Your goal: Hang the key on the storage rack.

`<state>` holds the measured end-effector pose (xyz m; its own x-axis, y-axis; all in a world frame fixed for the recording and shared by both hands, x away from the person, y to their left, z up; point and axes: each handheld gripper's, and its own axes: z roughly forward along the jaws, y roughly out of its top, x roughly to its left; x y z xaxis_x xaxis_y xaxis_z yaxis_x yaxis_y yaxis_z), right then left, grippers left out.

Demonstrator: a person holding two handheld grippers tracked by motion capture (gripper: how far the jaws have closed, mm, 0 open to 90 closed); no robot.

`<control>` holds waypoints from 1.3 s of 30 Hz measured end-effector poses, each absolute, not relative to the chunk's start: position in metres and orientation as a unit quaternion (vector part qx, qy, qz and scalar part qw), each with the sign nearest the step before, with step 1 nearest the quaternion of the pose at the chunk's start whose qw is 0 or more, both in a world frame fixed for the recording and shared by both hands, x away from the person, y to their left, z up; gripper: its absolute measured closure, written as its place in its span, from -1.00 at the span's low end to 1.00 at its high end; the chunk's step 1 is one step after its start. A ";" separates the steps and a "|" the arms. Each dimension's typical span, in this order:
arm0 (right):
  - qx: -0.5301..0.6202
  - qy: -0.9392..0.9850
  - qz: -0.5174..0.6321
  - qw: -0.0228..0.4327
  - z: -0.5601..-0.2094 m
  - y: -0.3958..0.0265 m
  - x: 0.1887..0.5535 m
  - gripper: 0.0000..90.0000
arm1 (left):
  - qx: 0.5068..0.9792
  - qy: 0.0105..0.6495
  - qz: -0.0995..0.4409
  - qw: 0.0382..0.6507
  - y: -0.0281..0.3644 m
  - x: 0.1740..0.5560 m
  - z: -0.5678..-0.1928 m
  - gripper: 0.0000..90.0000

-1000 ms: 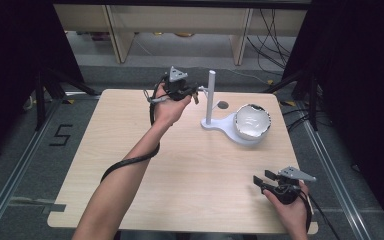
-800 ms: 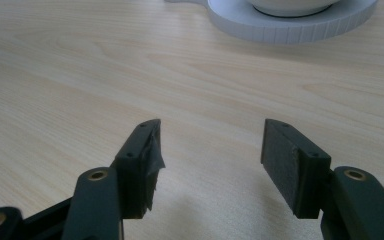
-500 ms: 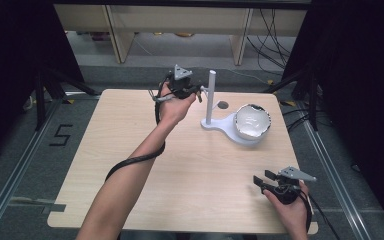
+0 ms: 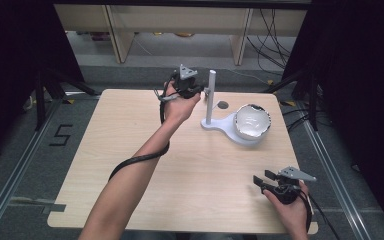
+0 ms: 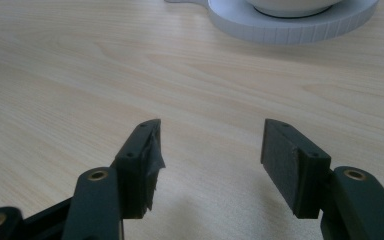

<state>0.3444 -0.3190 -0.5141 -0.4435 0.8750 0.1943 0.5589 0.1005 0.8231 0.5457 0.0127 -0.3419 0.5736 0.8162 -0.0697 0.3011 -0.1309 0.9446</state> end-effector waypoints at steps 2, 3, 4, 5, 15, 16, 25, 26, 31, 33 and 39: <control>0.496 0.720 0.452 0.177 -0.514 -0.319 0.344 -0.06 | 0.707 0.388 0.247 0.537 0.013 0.544 -0.339 1.00; 0.496 0.719 0.453 0.176 -0.514 -0.319 0.344 -0.06 | 0.706 0.385 0.247 0.542 0.013 0.542 -0.337 1.00; 0.500 0.718 0.452 0.172 -0.514 -0.319 0.344 -0.06 | 0.705 0.383 0.248 0.543 0.014 0.541 -0.336 1.00; 0.500 0.718 0.452 0.172 -0.514 -0.319 0.344 -0.06 | 0.705 0.378 0.250 0.546 0.016 0.539 -0.333 0.99; 0.494 0.723 0.447 0.184 -0.515 -0.319 0.345 -0.06 | 0.705 0.365 0.268 0.546 0.036 0.523 -0.326 0.94; 0.494 0.723 0.447 0.184 -0.515 -0.319 0.345 -0.06 | 0.705 0.365 0.268 0.546 0.036 0.523 -0.326 0.92; 0.494 0.723 0.449 0.179 -0.514 -0.319 0.344 -0.06 | 0.712 0.351 0.280 0.540 0.056 0.502 -0.333 0.78; 0.492 0.723 0.449 0.183 -0.514 -0.319 0.345 -0.06 | 0.713 0.350 0.281 0.538 0.059 0.501 -0.334 0.75; 0.492 0.724 0.446 0.186 -0.514 -0.319 0.345 -0.06 | 0.713 0.349 0.285 0.537 0.070 0.493 -0.337 0.70; 0.493 0.724 0.446 0.183 -0.514 -0.319 0.344 -0.06 | 0.713 0.350 0.286 0.536 0.076 0.488 -0.338 0.63; 0.484 0.728 0.447 0.189 -0.514 -0.320 0.346 -0.06 | 0.716 0.336 0.296 0.536 0.086 0.480 -0.342 0.41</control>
<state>0.3456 -0.3204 -0.5143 -0.4604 0.8737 0.1574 0.5358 0.1321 0.8339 0.4804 0.0856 -0.3422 0.5986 0.7985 0.0639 0.1639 -0.2001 0.9660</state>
